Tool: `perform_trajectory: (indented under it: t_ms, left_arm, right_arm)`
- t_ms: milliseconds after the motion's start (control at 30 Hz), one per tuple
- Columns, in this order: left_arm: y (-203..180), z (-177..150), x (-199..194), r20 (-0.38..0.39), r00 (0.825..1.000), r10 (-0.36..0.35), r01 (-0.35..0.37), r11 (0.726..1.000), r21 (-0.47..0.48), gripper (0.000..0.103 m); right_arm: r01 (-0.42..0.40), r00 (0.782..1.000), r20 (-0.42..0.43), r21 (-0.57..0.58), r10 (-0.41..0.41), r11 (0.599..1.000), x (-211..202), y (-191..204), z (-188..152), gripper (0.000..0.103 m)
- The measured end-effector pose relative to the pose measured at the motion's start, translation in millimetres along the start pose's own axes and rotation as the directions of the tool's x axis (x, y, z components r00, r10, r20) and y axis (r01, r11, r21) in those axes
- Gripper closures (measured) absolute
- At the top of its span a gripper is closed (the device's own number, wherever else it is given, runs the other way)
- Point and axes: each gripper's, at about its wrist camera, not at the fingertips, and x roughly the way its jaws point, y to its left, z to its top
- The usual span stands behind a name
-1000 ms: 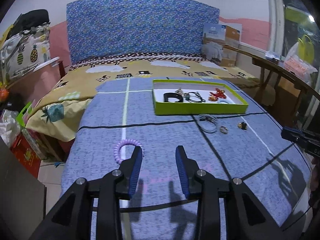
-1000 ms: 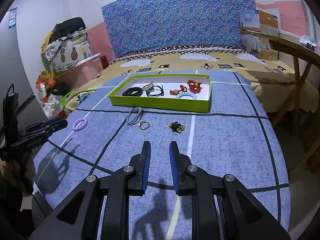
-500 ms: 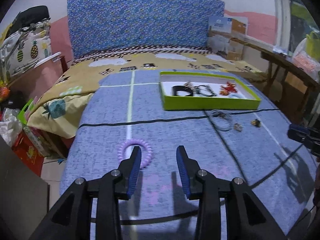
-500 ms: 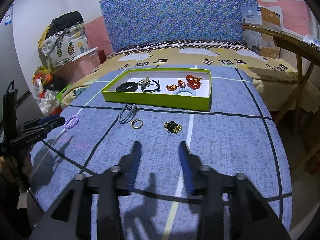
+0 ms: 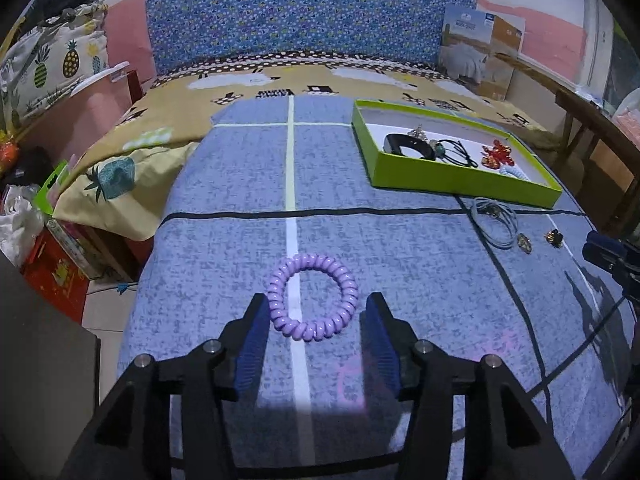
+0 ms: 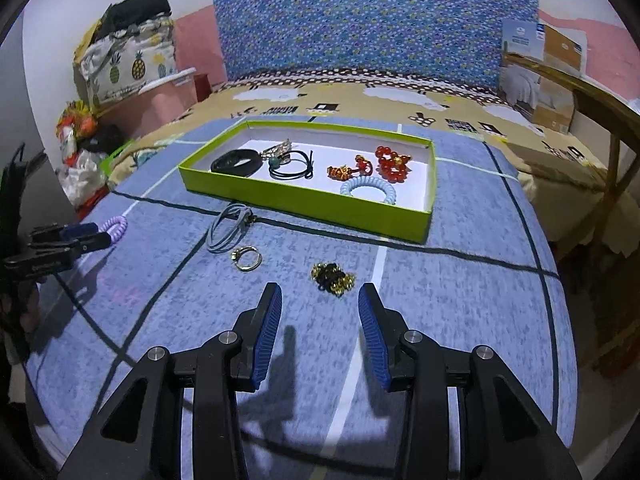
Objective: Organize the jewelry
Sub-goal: 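Grasp the lavender coil hair tie with the left gripper while the right grasps the gold-black charm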
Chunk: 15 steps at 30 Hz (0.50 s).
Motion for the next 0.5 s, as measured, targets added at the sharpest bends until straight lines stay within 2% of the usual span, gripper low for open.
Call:
perform_trajectory:
  t_ms: [267, 500]
  left_arm:
    - [-4.9, 3.4, 10.8, -0.039, 0.999, 0.020, -0.018, 0.999, 0.033, 0.047]
    - [-6.4, 7.6, 14.9, -0.045, 0.999, 0.027, -0.024, 0.998, 0.058, 0.044]
  right_arm:
    - [-0.002, 0.999, -0.044, -0.045, 0.000, 0.999, 24.8, 1.1, 9.5, 0.062]
    - [-0.012, 0.995, -0.094, -0.026, 0.009, 1.000, 42.3, -5.6, 16.2, 0.062]
